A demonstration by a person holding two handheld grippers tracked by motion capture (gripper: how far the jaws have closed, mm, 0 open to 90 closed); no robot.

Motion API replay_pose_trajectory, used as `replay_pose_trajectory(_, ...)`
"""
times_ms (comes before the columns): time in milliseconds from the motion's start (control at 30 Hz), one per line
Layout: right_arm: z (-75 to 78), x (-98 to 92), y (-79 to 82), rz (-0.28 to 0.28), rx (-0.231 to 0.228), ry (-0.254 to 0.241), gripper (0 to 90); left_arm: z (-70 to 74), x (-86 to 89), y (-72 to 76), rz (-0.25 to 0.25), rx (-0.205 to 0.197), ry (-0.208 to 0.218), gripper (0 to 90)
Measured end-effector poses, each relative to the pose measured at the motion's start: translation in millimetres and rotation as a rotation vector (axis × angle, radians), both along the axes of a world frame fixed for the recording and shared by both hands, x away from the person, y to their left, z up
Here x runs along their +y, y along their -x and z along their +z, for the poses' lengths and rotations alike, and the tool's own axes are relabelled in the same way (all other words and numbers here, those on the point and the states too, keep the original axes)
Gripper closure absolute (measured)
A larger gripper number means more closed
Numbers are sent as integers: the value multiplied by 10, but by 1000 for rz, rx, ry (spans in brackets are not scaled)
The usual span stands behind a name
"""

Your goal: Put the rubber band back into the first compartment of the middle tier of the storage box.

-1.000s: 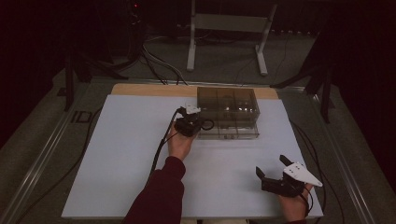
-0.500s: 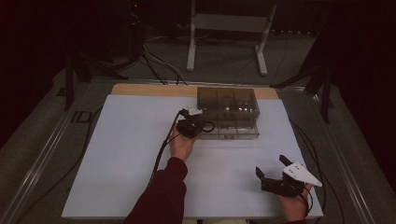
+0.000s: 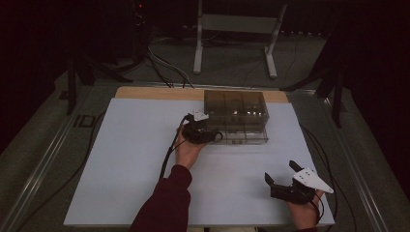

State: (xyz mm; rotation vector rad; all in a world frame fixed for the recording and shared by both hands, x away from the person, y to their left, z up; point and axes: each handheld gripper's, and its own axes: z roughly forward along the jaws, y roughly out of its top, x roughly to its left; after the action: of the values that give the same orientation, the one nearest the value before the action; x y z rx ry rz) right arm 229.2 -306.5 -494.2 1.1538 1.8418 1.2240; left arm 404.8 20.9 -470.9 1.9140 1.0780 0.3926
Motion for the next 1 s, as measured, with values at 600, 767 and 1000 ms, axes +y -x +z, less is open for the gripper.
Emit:
replay_pose_trajectory(600,-2,4,-1,3,3,-3,2,226,421,56,60,-35,55,3)
replay_pose_trajectory(767,-2,6,-1,4,4,-3,2,281,573,89,60,-39,56,2)
replay_pose_trajectory(1000,-5,8,-3,6,5,-2,2,359,837,184,74,-58,63,3)
